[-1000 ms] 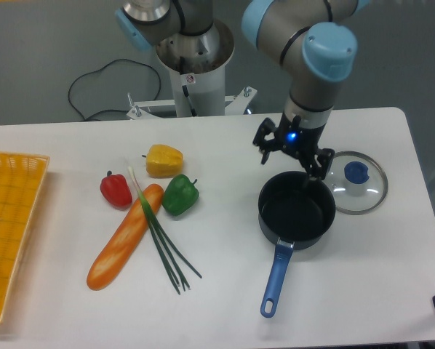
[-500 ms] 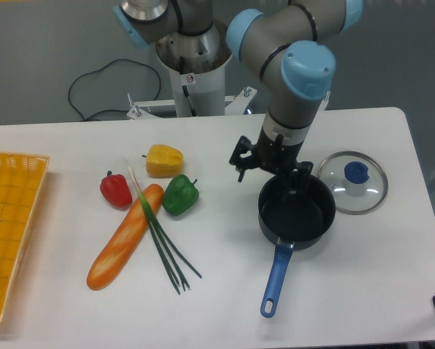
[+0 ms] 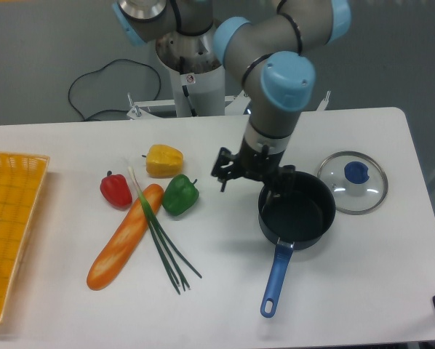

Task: Pick up the green onion
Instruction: 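Move the gripper over the green onions and lower toward them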

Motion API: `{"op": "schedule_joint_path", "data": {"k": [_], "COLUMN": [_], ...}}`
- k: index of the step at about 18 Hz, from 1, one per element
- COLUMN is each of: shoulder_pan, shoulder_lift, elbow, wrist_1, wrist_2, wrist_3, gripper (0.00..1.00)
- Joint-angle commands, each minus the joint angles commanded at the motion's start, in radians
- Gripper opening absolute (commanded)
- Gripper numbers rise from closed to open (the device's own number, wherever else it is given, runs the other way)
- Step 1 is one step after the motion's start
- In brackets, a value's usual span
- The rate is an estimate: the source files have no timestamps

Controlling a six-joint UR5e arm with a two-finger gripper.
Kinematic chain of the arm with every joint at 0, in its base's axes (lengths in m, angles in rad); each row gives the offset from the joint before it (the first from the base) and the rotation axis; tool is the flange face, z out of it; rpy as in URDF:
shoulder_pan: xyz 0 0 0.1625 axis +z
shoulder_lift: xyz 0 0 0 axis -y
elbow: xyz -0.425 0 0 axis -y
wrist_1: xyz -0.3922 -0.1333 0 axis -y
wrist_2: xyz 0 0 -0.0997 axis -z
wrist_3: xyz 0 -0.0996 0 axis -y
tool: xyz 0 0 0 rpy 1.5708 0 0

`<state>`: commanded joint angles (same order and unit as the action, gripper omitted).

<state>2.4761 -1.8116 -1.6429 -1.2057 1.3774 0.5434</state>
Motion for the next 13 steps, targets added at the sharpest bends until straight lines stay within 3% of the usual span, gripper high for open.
{"op": "schedule_joint_path", "data": {"k": [5, 13], "shoulder_pan": [-0.107, -0.197], "shoulder_lift": [-0.043, -0.09], "elbow": [-0.002, 0.006], "wrist_1": [0.005, 0.009], "wrist_2": [0.049, 0.055], "wrist_3": [-0.226, -0.257], "gripper": [1.0, 1.0]}}
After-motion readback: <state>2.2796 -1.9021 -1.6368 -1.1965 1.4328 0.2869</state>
